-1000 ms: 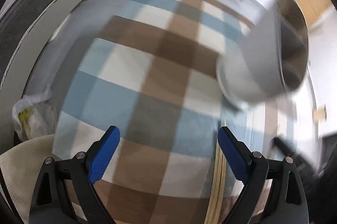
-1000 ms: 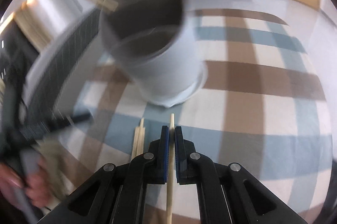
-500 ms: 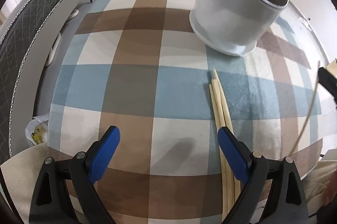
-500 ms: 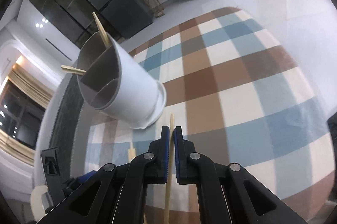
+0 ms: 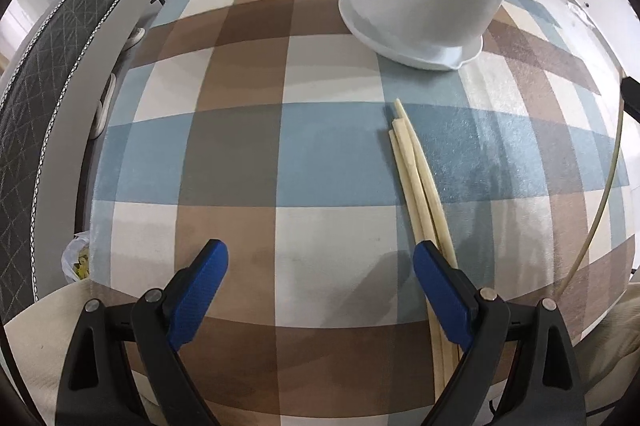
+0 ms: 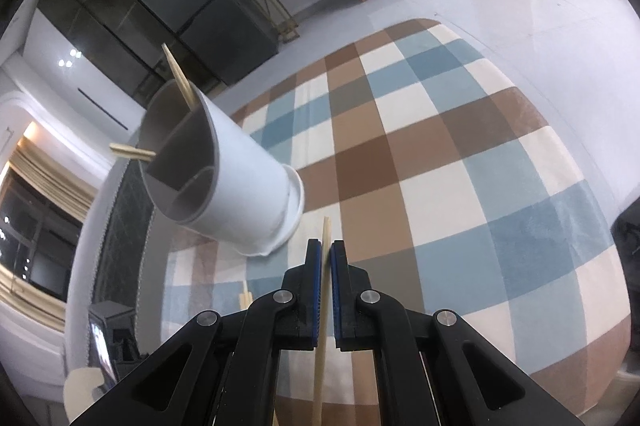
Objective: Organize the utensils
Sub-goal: 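Lift the right tool's chopstick while the left tool closes on another chopstick from the bundle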
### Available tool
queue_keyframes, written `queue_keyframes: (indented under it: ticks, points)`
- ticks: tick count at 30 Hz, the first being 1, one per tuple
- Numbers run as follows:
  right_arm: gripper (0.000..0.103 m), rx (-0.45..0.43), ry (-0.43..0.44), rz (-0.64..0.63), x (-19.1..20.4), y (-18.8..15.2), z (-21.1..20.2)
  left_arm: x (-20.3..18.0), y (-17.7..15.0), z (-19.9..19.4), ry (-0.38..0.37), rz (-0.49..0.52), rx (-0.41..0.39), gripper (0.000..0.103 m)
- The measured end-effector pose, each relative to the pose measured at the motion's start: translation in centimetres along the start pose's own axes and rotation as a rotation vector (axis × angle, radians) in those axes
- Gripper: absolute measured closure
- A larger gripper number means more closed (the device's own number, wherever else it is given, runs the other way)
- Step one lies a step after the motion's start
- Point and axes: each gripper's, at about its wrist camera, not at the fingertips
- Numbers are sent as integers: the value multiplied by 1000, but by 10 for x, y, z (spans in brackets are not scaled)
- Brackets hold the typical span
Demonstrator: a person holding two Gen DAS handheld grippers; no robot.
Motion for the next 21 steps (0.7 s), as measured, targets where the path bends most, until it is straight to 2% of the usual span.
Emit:
queue_keyframes:
  ticks: [8,16,21]
  points:
    - [99,-5,-13,4,1,2,2,-1,7,4,-54,-24,19,12]
    - [99,3,-18,-15,7,4,10,-7,10,-2,-111,-6,-8,12]
    - [99,9,-16,-29,12,4,14,-8,7,2,-124,-16,13,12]
Point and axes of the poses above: each gripper's, at about its wrist camera, not at the fingertips, and z roughly the way its jaws point, x to its left, y to its top, and after that the axes turned 4 degrees about -y, right-handed
